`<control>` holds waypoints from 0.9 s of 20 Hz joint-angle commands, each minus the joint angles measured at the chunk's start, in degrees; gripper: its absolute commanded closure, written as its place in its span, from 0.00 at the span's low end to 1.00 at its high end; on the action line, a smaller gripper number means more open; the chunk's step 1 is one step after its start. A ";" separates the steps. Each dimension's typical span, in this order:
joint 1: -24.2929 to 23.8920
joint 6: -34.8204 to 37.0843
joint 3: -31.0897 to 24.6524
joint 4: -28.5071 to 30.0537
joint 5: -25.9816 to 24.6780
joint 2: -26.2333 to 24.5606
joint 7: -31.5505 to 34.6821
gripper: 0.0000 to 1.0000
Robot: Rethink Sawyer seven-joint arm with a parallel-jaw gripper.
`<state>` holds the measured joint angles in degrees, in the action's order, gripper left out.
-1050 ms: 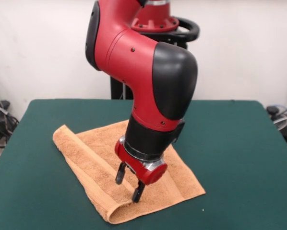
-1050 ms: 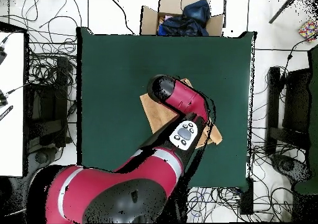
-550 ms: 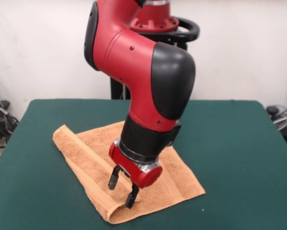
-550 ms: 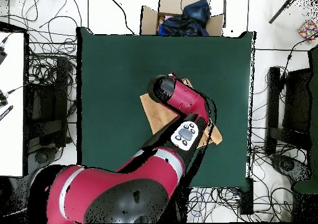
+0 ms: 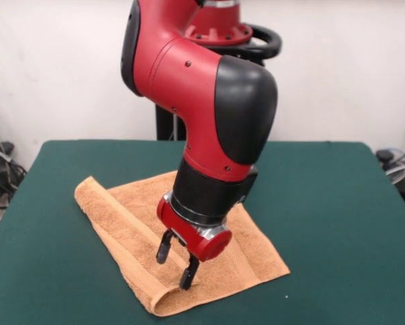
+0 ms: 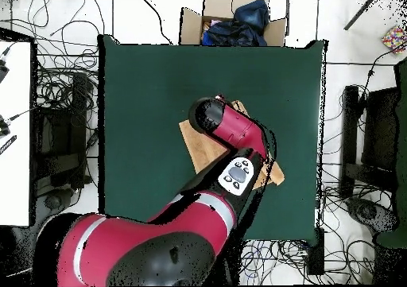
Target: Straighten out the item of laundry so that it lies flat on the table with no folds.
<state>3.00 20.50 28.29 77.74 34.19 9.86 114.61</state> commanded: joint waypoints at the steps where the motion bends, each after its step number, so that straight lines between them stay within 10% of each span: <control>1: -0.29 2.42 -11.44 6.96 2.76 0.75 13.14 0.00; 18: -0.06 -11.57 -12.69 13.72 2.48 1.99 15.70 0.00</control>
<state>2.74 13.94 22.79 87.22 34.49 13.28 114.61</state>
